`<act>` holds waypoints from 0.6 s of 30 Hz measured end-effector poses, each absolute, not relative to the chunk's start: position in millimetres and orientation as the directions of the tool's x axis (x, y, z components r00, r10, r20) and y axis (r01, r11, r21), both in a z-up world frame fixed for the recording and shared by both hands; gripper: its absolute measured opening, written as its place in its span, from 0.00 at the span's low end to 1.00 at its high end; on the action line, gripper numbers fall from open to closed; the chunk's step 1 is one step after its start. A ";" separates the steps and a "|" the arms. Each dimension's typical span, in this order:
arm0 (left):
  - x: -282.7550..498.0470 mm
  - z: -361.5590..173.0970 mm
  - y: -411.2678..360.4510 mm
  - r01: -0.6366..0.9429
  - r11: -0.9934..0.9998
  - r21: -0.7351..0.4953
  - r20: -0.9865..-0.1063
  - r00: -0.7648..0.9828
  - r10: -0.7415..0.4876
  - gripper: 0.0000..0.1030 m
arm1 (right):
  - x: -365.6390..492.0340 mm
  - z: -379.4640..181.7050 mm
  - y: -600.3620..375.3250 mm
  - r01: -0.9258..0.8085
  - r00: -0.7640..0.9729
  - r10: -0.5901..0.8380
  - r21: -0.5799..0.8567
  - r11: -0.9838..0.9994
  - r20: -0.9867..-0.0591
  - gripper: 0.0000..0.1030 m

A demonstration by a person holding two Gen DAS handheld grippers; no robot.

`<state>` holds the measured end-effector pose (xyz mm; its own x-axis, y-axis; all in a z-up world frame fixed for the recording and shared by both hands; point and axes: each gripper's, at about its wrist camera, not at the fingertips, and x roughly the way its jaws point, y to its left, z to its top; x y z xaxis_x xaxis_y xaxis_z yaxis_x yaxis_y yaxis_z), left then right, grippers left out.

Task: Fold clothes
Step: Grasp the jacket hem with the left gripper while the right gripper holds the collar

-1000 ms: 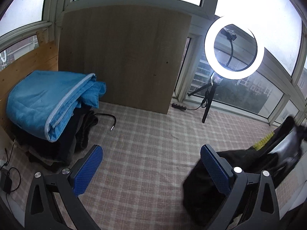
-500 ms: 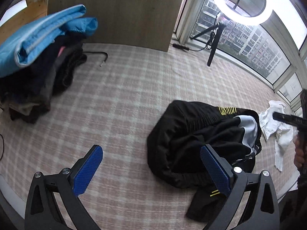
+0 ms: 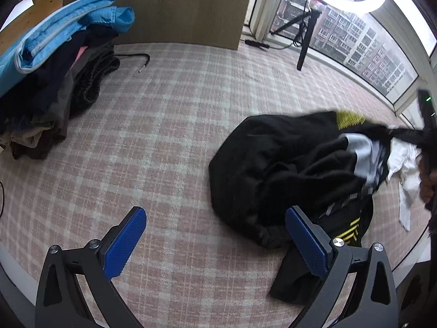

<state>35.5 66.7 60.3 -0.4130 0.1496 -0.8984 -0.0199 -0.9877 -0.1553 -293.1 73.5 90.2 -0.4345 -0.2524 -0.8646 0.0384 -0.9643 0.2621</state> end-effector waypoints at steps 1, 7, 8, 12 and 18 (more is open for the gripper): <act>36.5 59.6 68.6 -0.025 -0.987 -0.157 -0.900 -0.408 0.154 0.99 | -285.8 102.5 84.4 0.025 -0.464 -0.284 0.308 -0.951 -0.839 0.08; 24.9 66.4 95.0 -0.115 -0.974 -0.194 -0.882 -0.414 0.225 0.99 | -252.1 130.0 115.3 -0.011 -0.533 -0.318 0.383 -0.924 -0.784 0.08; 21.1 67.1 102.9 -0.144 -0.971 -0.190 -0.879 -0.416 0.233 0.99 | -249.0 129.8 119.9 -0.019 -0.537 -0.326 0.398 -0.917 -0.778 0.08; 2.5 58.6 135.3 -0.258 -0.946 -0.194 -0.880 -0.381 0.284 0.87 | -236.7 130.6 139.1 -0.063 -0.559 -0.339 0.446 -0.893 -0.757 0.08; -22.7 29.7 152.0 -0.324 -0.885 -0.334 -0.873 -0.248 0.420 0.06 | -232.9 115.1 142.5 -0.090 -0.534 -0.325 0.434 -0.896 -0.781 0.08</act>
